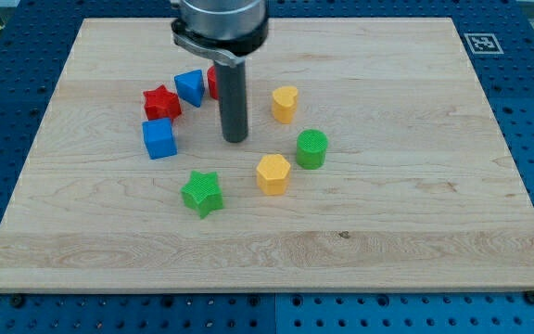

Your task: Separate the red star and the blue cube

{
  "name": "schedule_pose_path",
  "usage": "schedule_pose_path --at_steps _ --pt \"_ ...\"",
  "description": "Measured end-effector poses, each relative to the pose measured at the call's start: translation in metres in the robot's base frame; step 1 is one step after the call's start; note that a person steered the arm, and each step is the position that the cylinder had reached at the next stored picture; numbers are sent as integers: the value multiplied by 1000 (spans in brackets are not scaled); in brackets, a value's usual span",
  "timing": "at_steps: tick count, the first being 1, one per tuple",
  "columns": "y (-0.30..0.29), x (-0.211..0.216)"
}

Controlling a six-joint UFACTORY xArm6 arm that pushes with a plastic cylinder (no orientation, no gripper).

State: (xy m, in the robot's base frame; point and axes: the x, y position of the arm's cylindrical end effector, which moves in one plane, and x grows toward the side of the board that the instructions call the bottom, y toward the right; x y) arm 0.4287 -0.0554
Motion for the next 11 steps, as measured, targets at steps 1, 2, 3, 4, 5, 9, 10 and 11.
schedule_pose_path --at_steps 1,2,3,4,5,9,10,11 --pt "-19 0" --pt "-20 0" --pt "-29 0" --pt "-52 0" --pt "-65 0" --pt "-51 -13" --pt "-36 -19" --pt "-36 -32"
